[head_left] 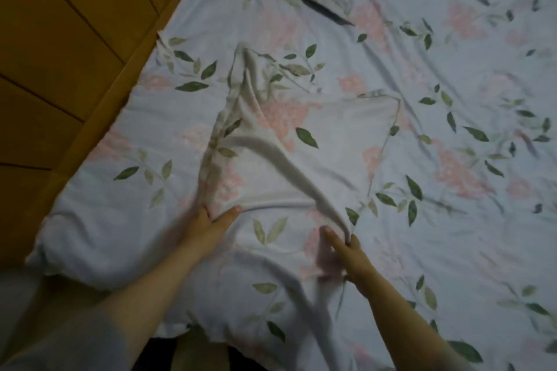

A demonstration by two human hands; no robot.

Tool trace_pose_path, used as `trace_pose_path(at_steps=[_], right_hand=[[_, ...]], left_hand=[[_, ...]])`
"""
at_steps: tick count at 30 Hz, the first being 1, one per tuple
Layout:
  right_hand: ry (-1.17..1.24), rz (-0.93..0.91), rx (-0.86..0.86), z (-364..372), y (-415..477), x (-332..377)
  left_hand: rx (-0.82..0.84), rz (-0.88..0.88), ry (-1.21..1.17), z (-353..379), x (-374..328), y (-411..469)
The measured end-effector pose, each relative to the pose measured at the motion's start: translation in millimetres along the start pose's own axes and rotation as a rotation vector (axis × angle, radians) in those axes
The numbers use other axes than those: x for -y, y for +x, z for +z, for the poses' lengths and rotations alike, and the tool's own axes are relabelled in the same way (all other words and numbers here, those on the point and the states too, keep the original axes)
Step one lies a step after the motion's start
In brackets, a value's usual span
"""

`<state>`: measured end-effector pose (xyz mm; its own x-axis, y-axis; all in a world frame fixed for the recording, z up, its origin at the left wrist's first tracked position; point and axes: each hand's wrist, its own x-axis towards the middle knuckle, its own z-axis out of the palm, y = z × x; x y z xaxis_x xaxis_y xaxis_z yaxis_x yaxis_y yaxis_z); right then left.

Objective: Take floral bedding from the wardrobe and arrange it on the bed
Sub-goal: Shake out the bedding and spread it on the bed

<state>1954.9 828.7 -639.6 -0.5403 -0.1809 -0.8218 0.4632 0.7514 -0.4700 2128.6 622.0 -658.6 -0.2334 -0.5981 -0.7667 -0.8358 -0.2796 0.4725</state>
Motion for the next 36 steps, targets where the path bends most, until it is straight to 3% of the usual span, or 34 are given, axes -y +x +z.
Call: trace_pose_path(at_steps=[3,6,9,13,20,23,26,30,33,36], right_hand=[[0.05,0.056,-0.133,18,5,-13],[0.094,0.083,-0.12,30,7,-15],[0.081,-0.005,-0.176,29,-3,-2],[0.095,-0.149,-0.267,20,-39,44],[0.219,-0.39,-0.296,47,-107,159],[0.305,-0.463,-0.275,73,-117,189],[0.287,-0.388,-0.309,108,-108,205],[0.136,0.033,-0.379,155,-72,185],[-0.029,-0.03,-0.361,184,-69,150],[-0.156,-0.149,-0.224,206,-74,122]], left_hand=[[-0.007,-0.019,-0.025,4,-7,5],[0.021,0.012,-0.05,7,-12,6],[0.026,0.036,-0.146,6,-22,-5],[-0.123,0.118,-0.269,-19,-53,-25],[-0.326,0.517,-0.226,-130,-135,-53],[-0.399,0.607,-0.232,-180,-150,-49],[-0.374,0.491,-0.09,-220,-140,-10],[-0.406,0.189,0.32,-237,-98,37],[-0.277,0.353,0.276,-224,-57,43],[-0.16,0.361,0.33,-203,-19,32]])
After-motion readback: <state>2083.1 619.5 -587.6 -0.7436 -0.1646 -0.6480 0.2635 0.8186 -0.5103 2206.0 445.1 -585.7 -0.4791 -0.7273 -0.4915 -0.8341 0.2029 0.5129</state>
